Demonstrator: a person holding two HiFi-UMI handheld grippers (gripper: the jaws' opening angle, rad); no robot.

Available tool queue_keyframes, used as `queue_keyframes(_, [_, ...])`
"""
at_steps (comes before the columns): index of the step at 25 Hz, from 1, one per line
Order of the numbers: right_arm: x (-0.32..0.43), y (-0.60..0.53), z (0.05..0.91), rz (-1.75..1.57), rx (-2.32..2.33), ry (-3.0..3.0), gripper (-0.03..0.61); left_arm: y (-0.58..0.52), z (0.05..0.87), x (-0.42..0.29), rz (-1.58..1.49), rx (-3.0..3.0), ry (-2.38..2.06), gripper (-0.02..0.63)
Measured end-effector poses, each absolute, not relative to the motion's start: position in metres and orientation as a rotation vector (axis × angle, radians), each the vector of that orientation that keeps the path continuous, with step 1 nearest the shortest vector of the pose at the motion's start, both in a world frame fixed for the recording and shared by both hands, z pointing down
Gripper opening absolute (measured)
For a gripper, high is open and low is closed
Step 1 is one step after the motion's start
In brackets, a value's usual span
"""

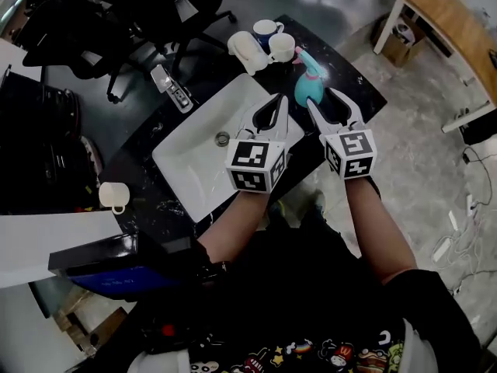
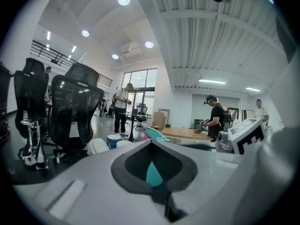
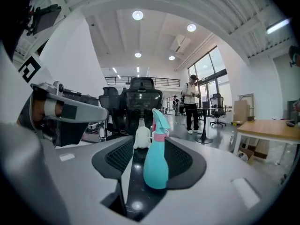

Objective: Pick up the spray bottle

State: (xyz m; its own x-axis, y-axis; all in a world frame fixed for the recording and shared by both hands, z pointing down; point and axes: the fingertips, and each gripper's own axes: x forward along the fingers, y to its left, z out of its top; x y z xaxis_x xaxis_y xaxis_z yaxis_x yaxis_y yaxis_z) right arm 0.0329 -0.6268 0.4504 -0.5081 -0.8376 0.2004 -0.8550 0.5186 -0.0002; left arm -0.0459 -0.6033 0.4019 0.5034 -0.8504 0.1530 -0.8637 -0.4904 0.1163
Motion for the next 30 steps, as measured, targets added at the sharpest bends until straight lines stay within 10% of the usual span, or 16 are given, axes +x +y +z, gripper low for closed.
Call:
queue_keyframes(14, [0.015, -0.704, 0.468, 0.127, 1.179, -2.703, 0.329, -0.667, 0.43, -0.036, 0.162, 2.444, -1.587, 0.001])
queue_keyframes(22, [0.015, -0.713, 0.463, 0.108, 1.181, -2.714, 0.187, -0.672, 0.432, -0.038, 0.166, 2.417, -1.62, 0.001])
queue_keyframes(30, [0.015, -0.71, 0.457, 0.094, 1.189, -2.711, 0.181, -0.672, 0.43, -0.039, 0.159, 2.422, -1.619, 0.001])
